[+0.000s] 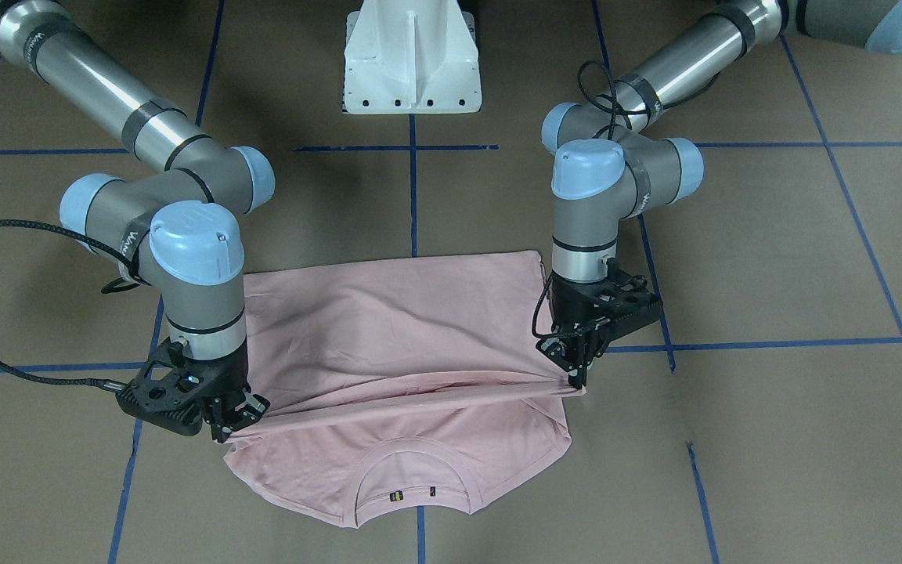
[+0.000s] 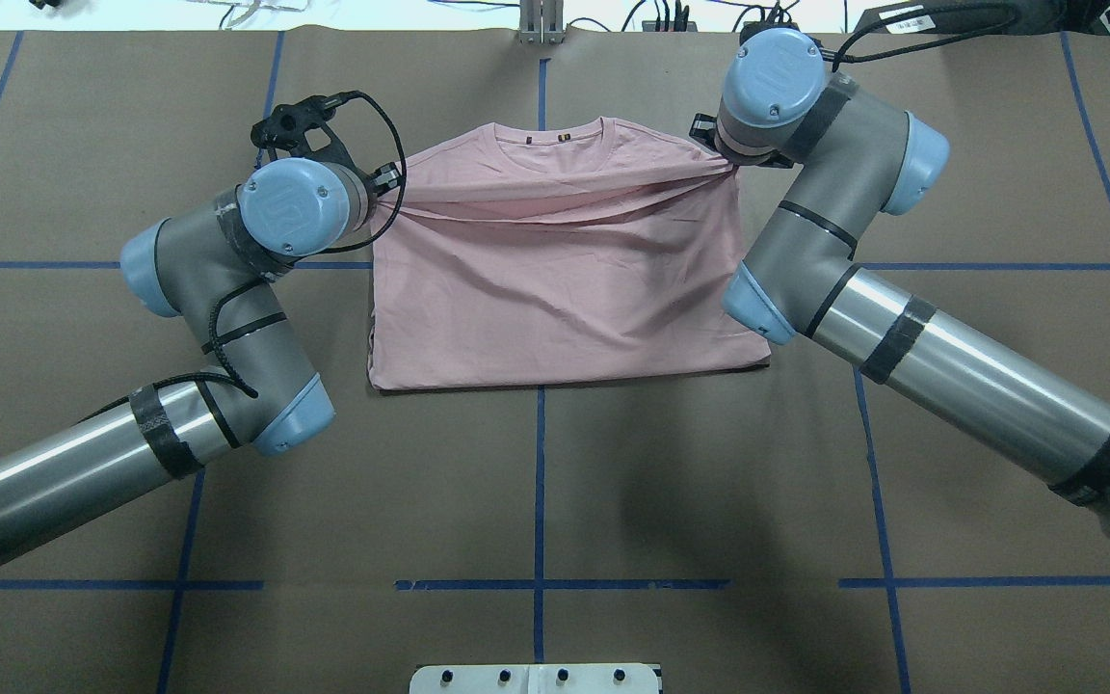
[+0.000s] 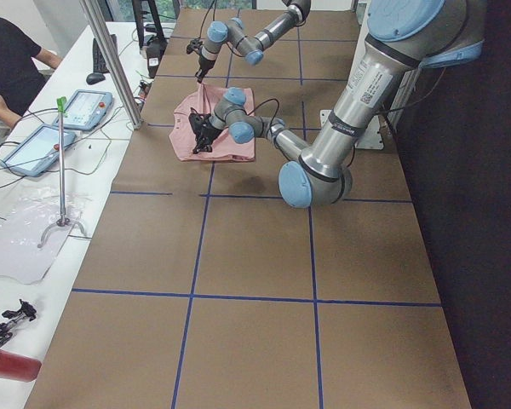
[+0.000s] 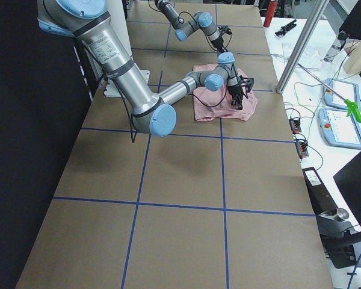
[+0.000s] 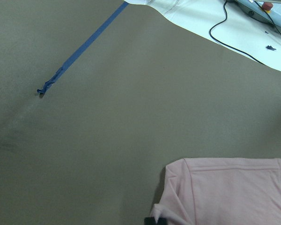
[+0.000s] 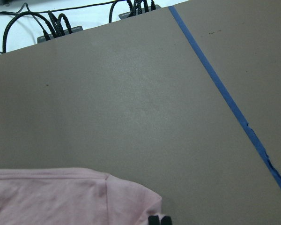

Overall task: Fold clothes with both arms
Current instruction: 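Carry the hem to the collar edge and lay it down with both grippers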

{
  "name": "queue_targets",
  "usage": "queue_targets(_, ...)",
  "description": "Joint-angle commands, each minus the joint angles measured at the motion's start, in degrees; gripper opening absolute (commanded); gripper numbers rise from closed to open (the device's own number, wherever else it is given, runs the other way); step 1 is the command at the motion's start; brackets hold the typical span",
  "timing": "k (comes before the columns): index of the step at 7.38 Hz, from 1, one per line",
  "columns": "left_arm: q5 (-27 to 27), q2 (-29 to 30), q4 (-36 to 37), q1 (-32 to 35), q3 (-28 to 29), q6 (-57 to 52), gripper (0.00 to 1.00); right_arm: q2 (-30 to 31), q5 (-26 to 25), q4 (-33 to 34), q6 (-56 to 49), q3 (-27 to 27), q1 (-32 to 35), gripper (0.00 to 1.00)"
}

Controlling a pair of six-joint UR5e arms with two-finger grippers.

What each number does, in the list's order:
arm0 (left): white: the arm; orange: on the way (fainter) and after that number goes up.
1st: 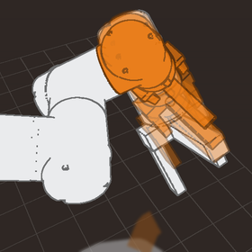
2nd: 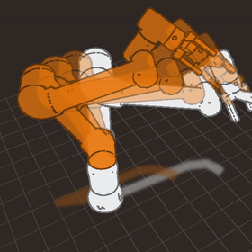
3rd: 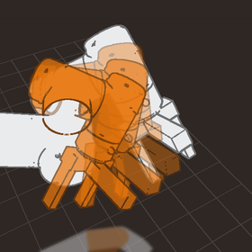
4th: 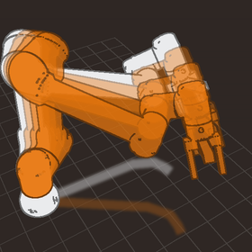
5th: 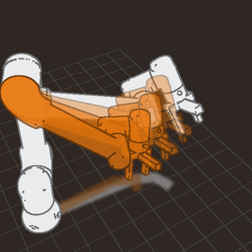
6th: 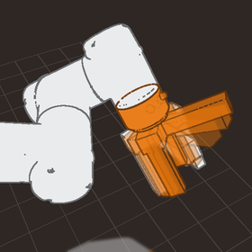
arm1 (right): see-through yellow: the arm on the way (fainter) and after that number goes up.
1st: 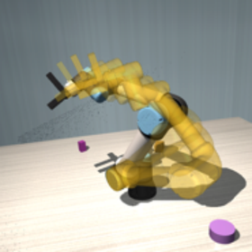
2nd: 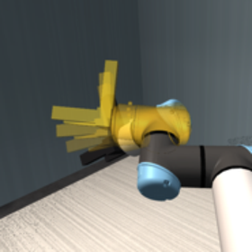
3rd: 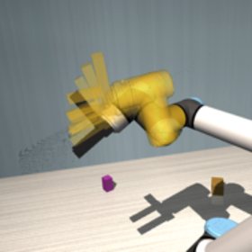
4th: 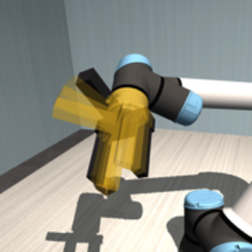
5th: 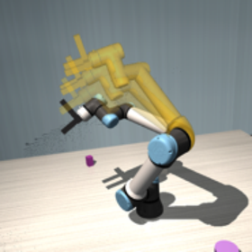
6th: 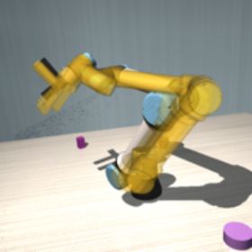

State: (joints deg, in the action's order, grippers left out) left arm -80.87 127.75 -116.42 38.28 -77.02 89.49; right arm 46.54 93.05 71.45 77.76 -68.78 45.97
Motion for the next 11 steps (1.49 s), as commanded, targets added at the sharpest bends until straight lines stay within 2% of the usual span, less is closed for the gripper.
queue_targets(1, 0.36, 0.48, -1.78, 0.13, 1.52, -1.42, 0.00, -1.36, -0.24, -4.39, 0.11, 3.83, 0.51, 0.00)
queue_targets(5, 0.28, 0.83, -3.29, 2.76, 1.61, -2.39, 0.01, -1.11, -0.15, -4.48, -0.16, 4.71, 1.04, 0.00)
queue_targets(7, 0.10, 4.15, -3.37, 2.68, 6.05, -2.39, 0.07, -1.02, -0.15, -4.39, 0.02, 4.71, 1.05, 0.00)
queue_targets(8, 0.10, 4.44, -5.98, 2.59, 8.79, -2.40, 0.10, -0.93, -0.15, -4.39, 0.02, 4.71, 0.87, 0.00)
queue_targets(10, 0.01, 4.53, -7.24, 2.50, 10.30, -2.48, 0.14, -0.84, -0.15, -4.39, 0.02, 4.89, 0.70, 0.00)
queue_targets(11, 0.01, 4.61, -7.24, 2.50, 10.31, -2.66, 0.20, -0.84, -0.24, -4.39, 0.02, 5.06, 0.69, 0.12)
